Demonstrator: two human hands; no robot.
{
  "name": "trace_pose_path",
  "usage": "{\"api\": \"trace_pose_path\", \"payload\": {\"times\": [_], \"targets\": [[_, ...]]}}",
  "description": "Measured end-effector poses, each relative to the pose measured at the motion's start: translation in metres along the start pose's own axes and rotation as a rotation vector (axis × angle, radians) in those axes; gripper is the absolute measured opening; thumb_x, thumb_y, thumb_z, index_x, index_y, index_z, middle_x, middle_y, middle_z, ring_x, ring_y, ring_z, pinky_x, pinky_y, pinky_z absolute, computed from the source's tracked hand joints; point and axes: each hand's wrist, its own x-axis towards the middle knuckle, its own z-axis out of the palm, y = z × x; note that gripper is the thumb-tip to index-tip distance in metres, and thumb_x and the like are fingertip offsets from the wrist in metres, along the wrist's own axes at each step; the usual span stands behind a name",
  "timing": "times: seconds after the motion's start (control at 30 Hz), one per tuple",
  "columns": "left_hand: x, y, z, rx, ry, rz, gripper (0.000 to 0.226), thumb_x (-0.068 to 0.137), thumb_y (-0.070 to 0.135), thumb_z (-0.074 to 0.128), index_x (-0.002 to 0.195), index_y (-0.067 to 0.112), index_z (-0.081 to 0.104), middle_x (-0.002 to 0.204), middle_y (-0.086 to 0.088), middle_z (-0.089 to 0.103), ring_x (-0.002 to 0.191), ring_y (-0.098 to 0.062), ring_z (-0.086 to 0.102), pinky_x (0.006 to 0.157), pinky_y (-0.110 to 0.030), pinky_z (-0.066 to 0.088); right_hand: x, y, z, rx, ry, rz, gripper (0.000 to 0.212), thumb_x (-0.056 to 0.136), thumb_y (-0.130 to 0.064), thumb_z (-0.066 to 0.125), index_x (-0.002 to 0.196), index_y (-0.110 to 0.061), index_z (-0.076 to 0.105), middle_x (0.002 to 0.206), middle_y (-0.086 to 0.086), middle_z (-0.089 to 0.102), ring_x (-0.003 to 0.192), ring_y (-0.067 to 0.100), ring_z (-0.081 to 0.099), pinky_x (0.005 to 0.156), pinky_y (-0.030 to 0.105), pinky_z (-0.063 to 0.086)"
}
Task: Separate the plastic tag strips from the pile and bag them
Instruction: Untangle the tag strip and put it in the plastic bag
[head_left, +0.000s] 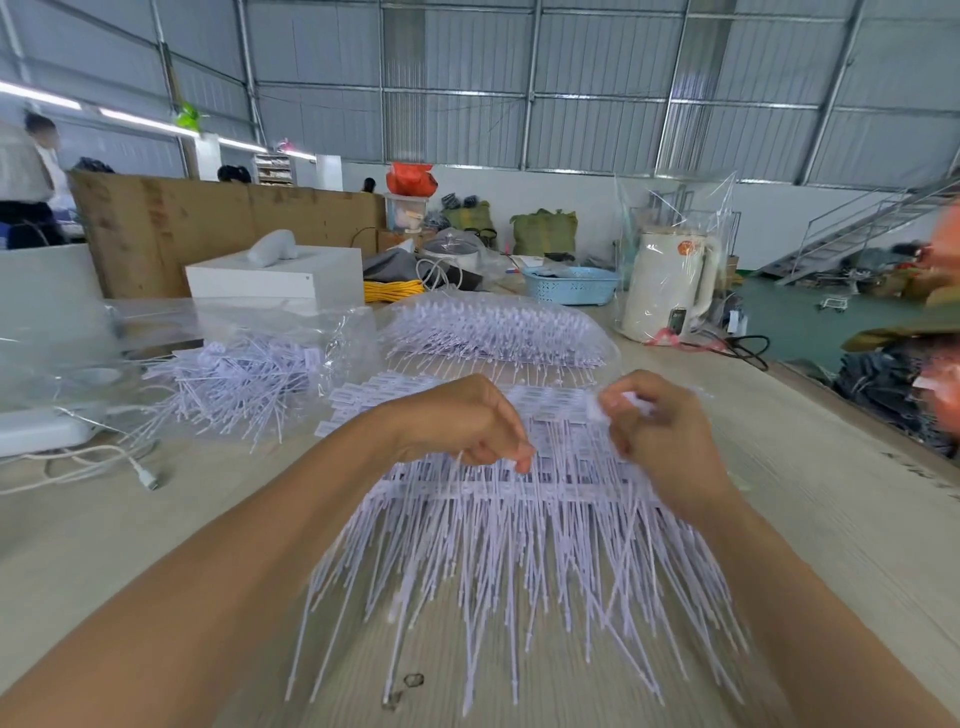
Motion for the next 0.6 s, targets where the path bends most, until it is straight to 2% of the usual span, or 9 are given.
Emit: {"api": "trace_pose_path", "payload": {"times": [0.07,0.1,0.17,0.27,0.33,0.4,0.5,0.6], "targets": [[-0.001,-0.001,-0.001,0.021,0.045,-0.006,0.014,0.09,0.009,0.059,0.082,0.005,0.07,0.045,0.002,0.045,0.042,-0.008,0.038,0.047,-0.018,0.032,0.006,0.003,-0.013,0.378,0.076,0.187,0.024,0.092,0.001,0.051,0.07,-0.007,0.058,0.054,0.002,0.045,0.038,0.006,0.037,0.035,0.015,0.029],[0.0,0.0,0.0,0.042,0.079,-0.008,0.013,0.091,0.008,0.058,0.089,0.004,0.071,0.047,0.007,0.052,0.044,-0.005,0.044,0.049,-0.016,0.036,0.007,0.003,-0.014,0.523,0.055,0.271,0.024,0.092,0.003,0.049,0.071,-0.005,0.057,0.059,0.004,0.046,0.04,0.006,0.038,0.034,0.016,0.029],[0.003,0.005,0.004,0.115,0.096,-0.032,0.02,0.088,0.0,0.055,0.101,0.003,0.07,0.06,0.01,0.063,0.055,-0.002,0.05,0.055,-0.015,0.038,0.006,0.001,-0.009,0.651,-0.065,0.389,0.017,0.092,0.004,0.047,0.077,-0.001,0.055,0.067,0.004,0.051,0.043,0.007,0.042,0.033,0.014,0.029],[0.007,0.01,0.008,0.156,0.095,-0.04,0.035,0.083,-0.009,0.05,0.101,0.012,0.071,0.084,-0.005,0.063,0.074,-0.014,0.05,0.064,-0.024,0.039,0.001,-0.004,0.003,0.563,-0.216,0.408,0.015,0.091,-0.002,0.052,0.078,-0.004,0.059,0.068,0.005,0.057,0.05,0.01,0.053,0.035,0.016,0.035],[0.007,0.011,0.008,0.157,0.088,0.001,0.028,0.085,-0.008,0.053,0.098,0.009,0.07,0.084,-0.008,0.059,0.071,-0.017,0.047,0.065,-0.027,0.037,-0.002,-0.008,0.009,0.406,-0.264,0.365,0.02,0.09,-0.008,0.057,0.071,-0.01,0.063,0.068,0.0,0.065,0.061,0.01,0.06,0.045,0.019,0.046],[0.007,0.009,0.008,0.154,0.077,0.04,0.022,0.087,-0.004,0.057,0.105,0.003,0.067,0.078,-0.005,0.058,0.064,-0.013,0.048,0.06,-0.025,0.04,-0.005,-0.008,0.015,0.361,-0.309,0.333,0.022,0.09,-0.01,0.058,0.068,-0.011,0.064,0.073,0.0,0.067,0.068,0.012,0.063,0.055,0.023,0.053],[0.009,0.006,0.01,0.075,0.104,0.065,0.034,0.083,-0.001,0.067,0.113,0.009,0.054,0.081,-0.001,0.058,0.055,-0.004,0.052,0.054,-0.017,0.044,-0.01,-0.01,0.021,0.302,-0.291,0.263,0.018,0.091,-0.01,0.057,0.074,-0.006,0.062,0.072,0.009,0.067,0.059,0.017,0.065,0.052,0.027,0.052],[0.012,0.0,0.01,-0.105,0.208,0.053,0.039,0.079,-0.002,0.07,0.11,0.01,0.049,0.093,-0.006,0.056,0.061,-0.012,0.061,0.059,-0.021,0.053,-0.008,-0.009,0.019,0.283,-0.206,0.142,0.019,0.091,-0.006,0.056,0.073,-0.008,0.062,0.056,0.005,0.062,0.045,0.013,0.058,0.046,0.022,0.044]]}}
